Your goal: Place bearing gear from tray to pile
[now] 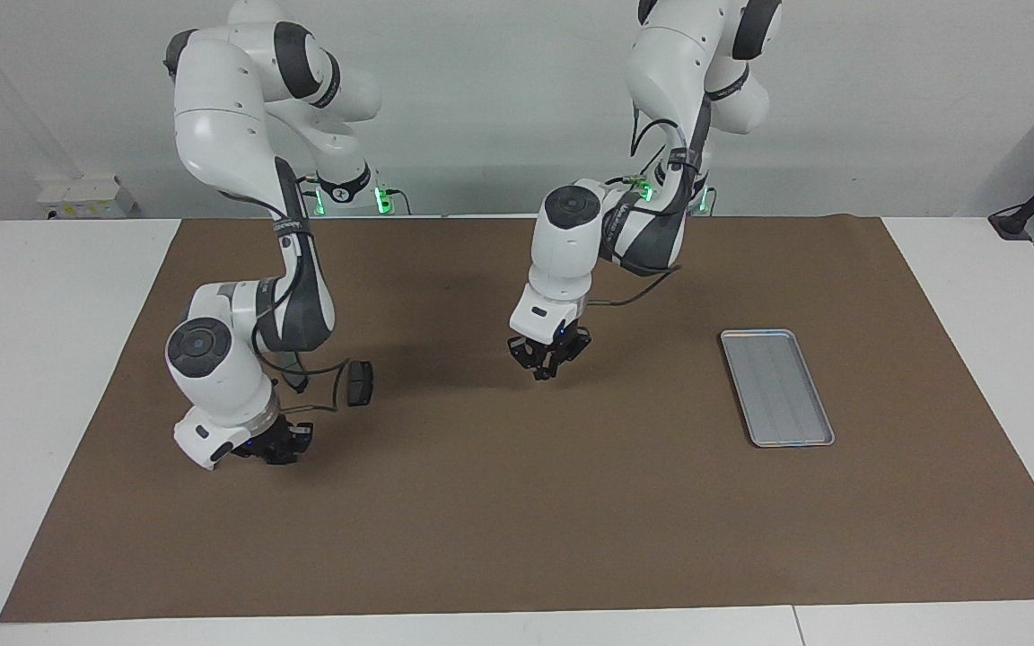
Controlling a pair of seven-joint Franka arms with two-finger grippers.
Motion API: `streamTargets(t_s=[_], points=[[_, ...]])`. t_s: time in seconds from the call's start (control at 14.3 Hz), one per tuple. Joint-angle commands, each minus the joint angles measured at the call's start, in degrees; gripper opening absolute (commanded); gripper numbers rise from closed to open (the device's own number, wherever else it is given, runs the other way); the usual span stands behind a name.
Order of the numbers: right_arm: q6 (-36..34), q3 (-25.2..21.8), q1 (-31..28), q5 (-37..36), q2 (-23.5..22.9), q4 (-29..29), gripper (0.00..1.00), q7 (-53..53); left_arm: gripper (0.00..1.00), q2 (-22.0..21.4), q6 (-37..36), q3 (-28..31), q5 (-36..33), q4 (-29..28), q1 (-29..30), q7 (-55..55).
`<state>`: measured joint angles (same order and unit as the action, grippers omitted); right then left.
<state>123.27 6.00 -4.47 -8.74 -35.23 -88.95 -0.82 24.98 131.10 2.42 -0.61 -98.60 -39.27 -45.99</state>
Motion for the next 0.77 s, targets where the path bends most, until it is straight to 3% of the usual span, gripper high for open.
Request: streamTargets(t_s=[0.0,0.28,0.42,0.7], points=[[2.2,0.9,-0.8,-1.1,0.4,-1.6,0.0,0.9,0.0,-0.4,1.2,0.1,-1.5,-1.2,-0.5,-0.4],[1.7,0.9,-0.7,-1.1,0.5,-1.6,0.0,0.9,0.0,0.1,6.1,0.0,-1.5,-4.6,-0.1,-0.5],[1.6,0.9,-0.5,-1.1,0.7,-1.6,0.99,0.5,0.0,0.7,8.1,0.0,-1.5,-5.7,-0.1,-0.5],[-1.6,0.8,0.2,-2.0,3.0,-1.4,1.0,0.6,0.0,2.3,10.0,0.1,-1.3,-5.6,-0.7,-1.2]])
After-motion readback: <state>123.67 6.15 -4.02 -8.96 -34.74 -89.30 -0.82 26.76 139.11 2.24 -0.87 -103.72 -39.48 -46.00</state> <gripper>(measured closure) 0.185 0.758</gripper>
